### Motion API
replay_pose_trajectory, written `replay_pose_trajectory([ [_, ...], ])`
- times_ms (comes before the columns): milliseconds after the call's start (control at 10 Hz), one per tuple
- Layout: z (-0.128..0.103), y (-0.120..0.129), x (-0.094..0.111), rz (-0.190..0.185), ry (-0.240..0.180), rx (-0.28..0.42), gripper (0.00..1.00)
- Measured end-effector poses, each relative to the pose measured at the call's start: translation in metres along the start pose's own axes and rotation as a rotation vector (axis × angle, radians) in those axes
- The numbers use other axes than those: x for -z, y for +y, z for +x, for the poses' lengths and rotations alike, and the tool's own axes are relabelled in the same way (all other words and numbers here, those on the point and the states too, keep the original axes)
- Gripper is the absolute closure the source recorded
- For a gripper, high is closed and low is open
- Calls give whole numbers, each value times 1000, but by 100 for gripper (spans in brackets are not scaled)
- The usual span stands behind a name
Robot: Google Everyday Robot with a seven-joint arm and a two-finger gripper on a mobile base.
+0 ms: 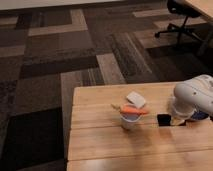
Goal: Place the eraser on the white sponge
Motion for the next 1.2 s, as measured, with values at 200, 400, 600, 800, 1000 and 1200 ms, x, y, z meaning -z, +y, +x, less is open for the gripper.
replay_pose_trajectory([
  [200,-1,-13,-1,5,19,37,96],
  [400,-4,-26,-6,1,25,73,96],
  [600,-19,-48,-10,7,22,139,96],
  [800,-35,-73,-5,24,29,215,96],
  [1000,-62,-103,2,49,33,317,96],
  [1200,-87,-118,2,62,19,375,96],
])
